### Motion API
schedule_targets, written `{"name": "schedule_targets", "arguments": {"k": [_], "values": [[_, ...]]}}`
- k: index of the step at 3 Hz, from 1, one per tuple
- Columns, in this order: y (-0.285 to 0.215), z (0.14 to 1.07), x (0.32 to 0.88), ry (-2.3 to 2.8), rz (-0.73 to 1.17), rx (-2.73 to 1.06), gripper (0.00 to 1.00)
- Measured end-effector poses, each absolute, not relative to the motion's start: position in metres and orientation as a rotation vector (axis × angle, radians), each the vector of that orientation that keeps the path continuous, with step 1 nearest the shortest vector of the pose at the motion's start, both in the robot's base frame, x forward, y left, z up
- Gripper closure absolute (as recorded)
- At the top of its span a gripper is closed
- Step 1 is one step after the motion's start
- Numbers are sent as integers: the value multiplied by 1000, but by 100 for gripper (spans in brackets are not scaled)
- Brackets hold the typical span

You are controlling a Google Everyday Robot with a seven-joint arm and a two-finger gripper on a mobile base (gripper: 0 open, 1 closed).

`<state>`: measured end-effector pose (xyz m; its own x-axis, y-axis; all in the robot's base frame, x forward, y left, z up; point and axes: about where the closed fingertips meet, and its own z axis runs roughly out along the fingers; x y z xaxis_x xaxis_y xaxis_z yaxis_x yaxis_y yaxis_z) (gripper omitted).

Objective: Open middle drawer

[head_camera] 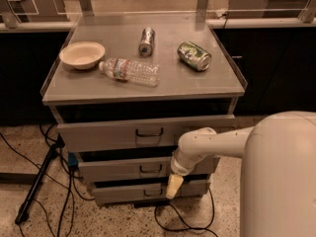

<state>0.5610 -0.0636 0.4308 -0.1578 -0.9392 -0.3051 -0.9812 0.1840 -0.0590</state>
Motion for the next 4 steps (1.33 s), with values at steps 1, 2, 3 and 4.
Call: {"name": "schedule_targets", "arguments": {"k": [1, 2, 3, 4], "values": [[-64, 416, 557, 2206, 242, -1852, 0], [-63, 408, 553, 2219, 261, -1863, 0], [-65, 408, 547, 2222, 273, -1872, 0], [-66, 411, 540, 2228, 290, -1883, 0]]}}
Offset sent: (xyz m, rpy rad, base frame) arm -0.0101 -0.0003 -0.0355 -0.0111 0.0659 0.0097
